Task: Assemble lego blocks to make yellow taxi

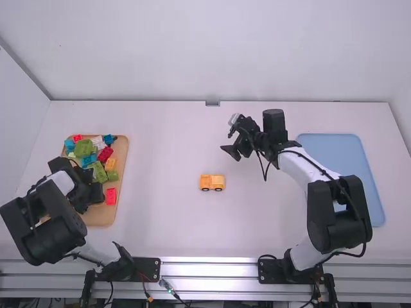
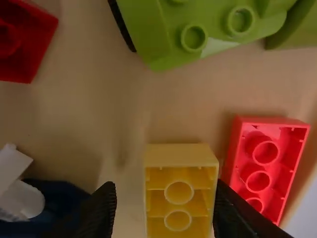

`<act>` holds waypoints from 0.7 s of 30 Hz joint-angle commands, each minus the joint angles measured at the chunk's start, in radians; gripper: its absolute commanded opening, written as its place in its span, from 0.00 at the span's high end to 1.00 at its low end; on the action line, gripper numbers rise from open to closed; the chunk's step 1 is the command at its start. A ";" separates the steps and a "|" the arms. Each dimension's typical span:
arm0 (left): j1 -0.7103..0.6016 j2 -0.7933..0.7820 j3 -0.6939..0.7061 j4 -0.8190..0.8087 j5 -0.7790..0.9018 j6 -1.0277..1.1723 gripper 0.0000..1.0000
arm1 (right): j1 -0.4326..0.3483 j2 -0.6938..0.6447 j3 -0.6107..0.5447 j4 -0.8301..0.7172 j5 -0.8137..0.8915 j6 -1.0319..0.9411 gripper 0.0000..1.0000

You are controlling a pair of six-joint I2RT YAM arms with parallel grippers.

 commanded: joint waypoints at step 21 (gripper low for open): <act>-0.005 0.009 -0.056 0.057 0.025 -0.039 0.72 | 0.002 0.000 0.023 0.000 -0.009 0.021 0.01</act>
